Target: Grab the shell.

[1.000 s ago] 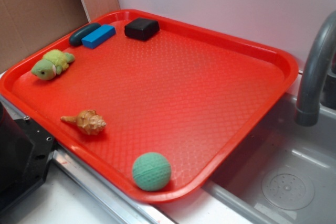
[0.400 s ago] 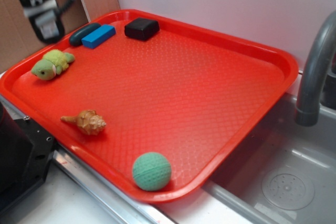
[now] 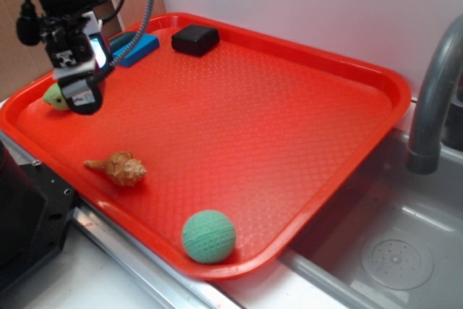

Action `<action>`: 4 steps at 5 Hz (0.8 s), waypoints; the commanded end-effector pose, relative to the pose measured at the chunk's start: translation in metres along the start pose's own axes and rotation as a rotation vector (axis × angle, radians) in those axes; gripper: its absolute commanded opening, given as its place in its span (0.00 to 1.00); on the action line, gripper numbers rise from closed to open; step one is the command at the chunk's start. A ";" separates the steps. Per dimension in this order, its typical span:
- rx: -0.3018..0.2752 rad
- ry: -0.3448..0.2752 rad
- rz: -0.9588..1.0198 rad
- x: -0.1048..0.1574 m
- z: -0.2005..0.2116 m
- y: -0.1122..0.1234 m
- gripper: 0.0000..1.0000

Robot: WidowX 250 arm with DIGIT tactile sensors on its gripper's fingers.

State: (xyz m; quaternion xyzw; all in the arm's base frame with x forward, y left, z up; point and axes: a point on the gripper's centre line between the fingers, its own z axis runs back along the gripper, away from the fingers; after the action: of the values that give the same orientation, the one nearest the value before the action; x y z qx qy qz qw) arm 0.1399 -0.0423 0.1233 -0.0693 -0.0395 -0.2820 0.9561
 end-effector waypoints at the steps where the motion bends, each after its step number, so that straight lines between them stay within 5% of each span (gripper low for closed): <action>1: 0.010 -0.007 -0.014 0.002 0.002 -0.002 1.00; 3: -0.012 0.003 -0.162 -0.004 -0.051 -0.009 1.00; 4: -0.067 -0.026 -0.178 -0.006 -0.077 -0.004 1.00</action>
State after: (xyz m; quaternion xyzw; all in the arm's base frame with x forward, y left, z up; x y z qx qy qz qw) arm 0.1321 -0.0528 0.0417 -0.1060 -0.0309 -0.3598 0.9265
